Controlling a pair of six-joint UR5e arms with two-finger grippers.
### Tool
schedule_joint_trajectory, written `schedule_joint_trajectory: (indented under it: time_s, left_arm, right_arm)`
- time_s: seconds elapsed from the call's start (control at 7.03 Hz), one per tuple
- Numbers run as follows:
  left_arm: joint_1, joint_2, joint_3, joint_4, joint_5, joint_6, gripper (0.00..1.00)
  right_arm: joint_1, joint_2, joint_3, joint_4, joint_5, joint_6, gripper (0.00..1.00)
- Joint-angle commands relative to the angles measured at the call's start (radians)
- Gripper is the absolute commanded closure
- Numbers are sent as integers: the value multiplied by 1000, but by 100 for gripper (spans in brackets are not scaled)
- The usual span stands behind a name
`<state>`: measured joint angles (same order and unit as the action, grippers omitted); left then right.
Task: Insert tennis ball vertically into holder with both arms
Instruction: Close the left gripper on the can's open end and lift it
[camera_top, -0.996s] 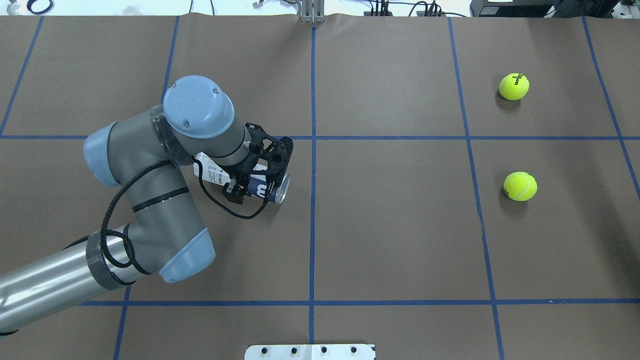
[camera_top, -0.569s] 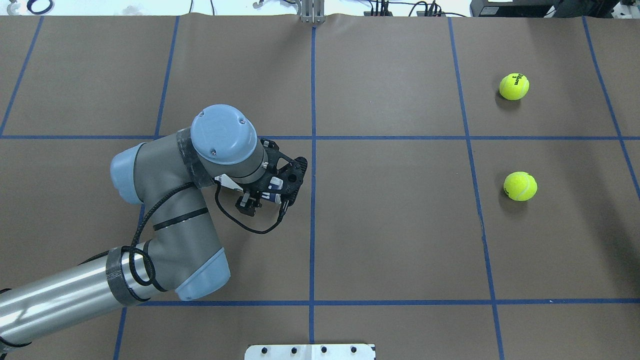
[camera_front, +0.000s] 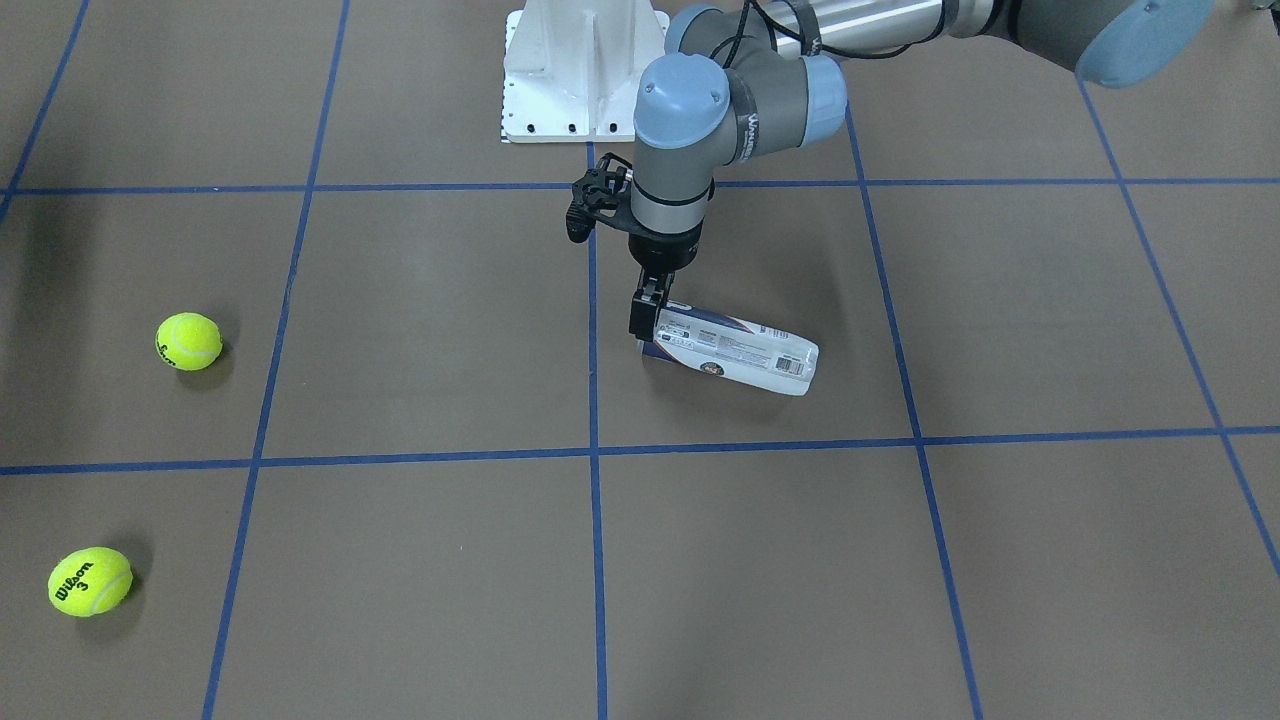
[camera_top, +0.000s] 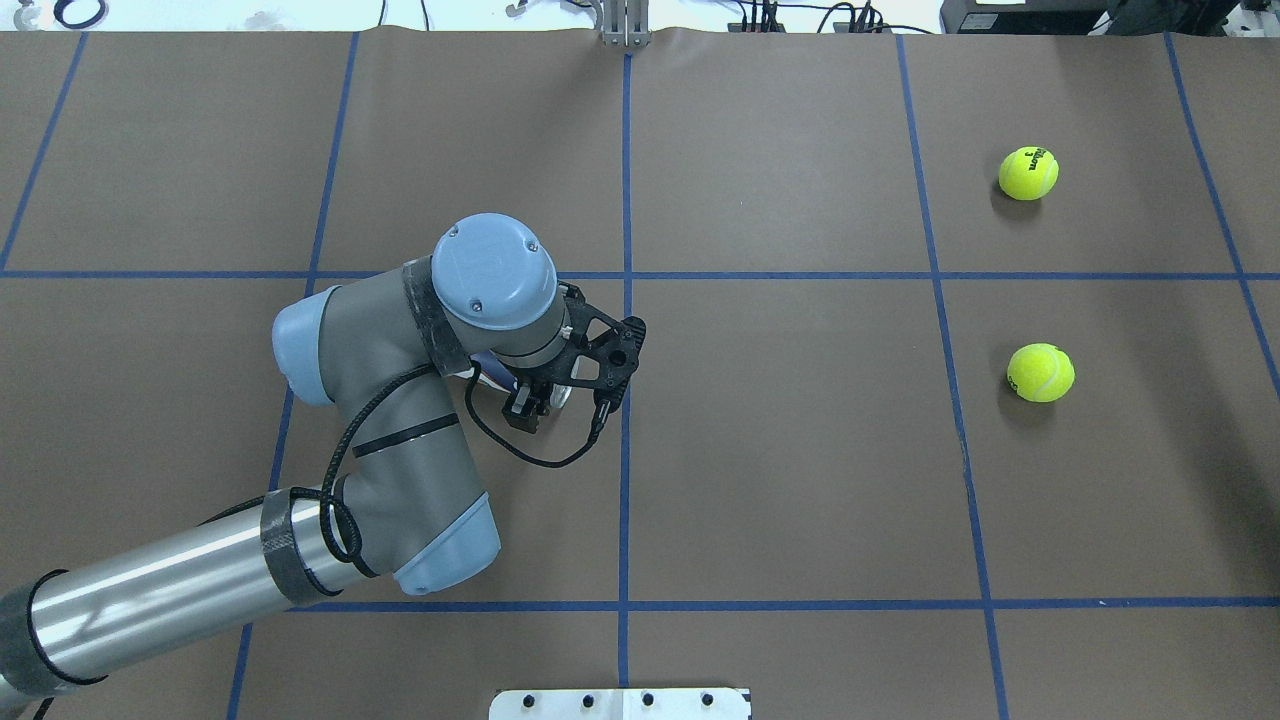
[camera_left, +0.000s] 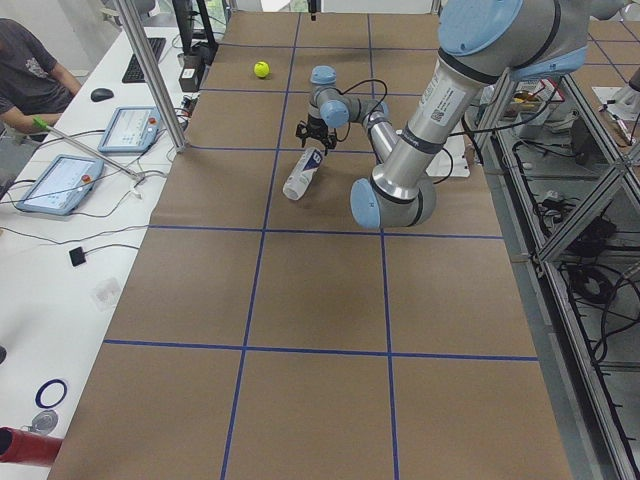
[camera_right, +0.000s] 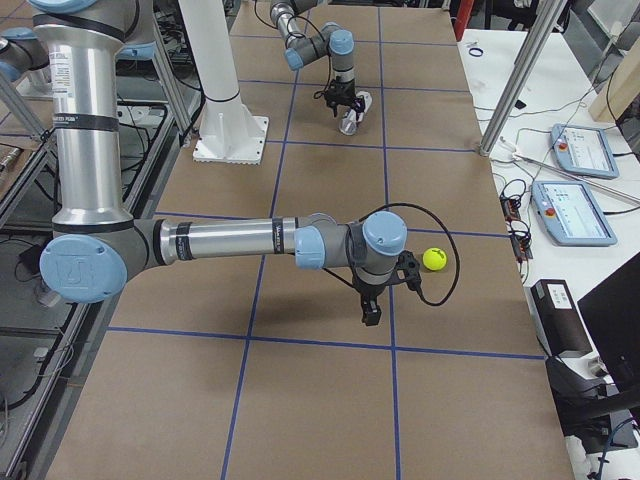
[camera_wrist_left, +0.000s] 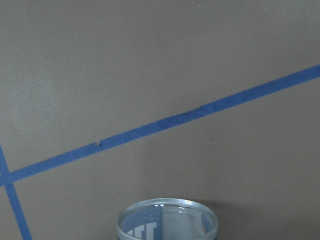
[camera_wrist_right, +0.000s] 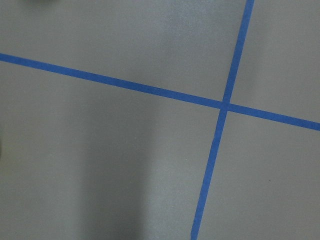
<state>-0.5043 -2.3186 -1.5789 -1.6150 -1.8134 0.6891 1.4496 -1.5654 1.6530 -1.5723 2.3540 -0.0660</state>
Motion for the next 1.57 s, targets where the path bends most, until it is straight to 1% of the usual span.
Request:
schedule_joint_trajectory:
  time_s: [0.0, 0.28, 0.43, 0.57, 1.14, 1.42]
  left_arm:
    - [4, -7, 22, -3, 15, 1, 1]
    - [4, -28, 90, -63, 28, 0, 1]
    - [4, -27, 95, -81, 28, 0, 1]
    - [4, -27, 112, -83, 28, -2, 1]
    - [12, -28, 122, -86, 28, -11, 1]
    - [15, -28, 140, -115, 28, -26, 1]
  right_arm:
    - [0, 4, 4, 0, 1, 2, 1]
    - [0, 4, 1, 0, 1, 0, 1]
    - [0, 4, 4, 0, 1, 0, 1]
    - [0, 4, 2, 0, 1, 0, 1]
    - [0, 4, 1, 0, 1, 0, 1]
    - [0, 4, -1, 0, 1, 0, 1]
